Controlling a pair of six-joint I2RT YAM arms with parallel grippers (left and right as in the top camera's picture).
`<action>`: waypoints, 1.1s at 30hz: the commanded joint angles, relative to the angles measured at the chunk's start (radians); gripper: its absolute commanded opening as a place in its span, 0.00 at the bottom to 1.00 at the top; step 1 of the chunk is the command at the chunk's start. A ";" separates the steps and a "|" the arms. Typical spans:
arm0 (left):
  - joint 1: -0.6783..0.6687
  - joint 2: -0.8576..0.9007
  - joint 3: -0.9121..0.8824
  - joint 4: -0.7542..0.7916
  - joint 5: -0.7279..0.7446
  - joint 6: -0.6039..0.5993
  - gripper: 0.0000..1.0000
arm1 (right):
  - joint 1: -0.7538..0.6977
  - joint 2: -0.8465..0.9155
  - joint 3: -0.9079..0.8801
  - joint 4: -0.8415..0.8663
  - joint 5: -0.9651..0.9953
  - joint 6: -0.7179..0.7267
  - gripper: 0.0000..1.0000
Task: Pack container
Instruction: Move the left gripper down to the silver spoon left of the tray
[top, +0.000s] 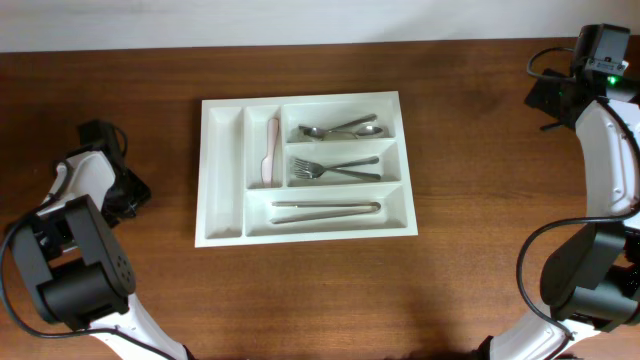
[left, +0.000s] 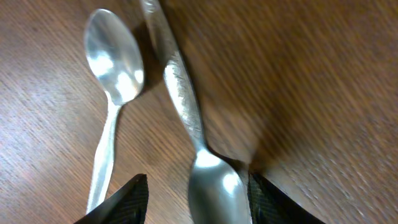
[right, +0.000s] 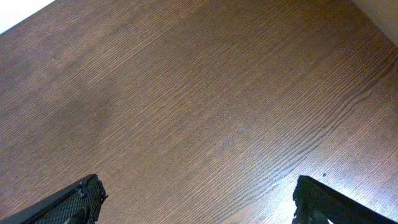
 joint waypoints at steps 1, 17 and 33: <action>0.014 0.029 -0.014 0.005 -0.006 0.001 0.50 | -0.003 -0.003 0.006 0.000 0.002 0.000 0.99; 0.014 0.029 -0.014 -0.017 0.081 0.002 0.23 | -0.003 -0.003 0.006 0.000 0.002 0.000 0.99; 0.014 0.029 -0.014 -0.046 0.125 0.002 0.12 | -0.003 -0.003 0.006 0.000 0.002 0.000 0.99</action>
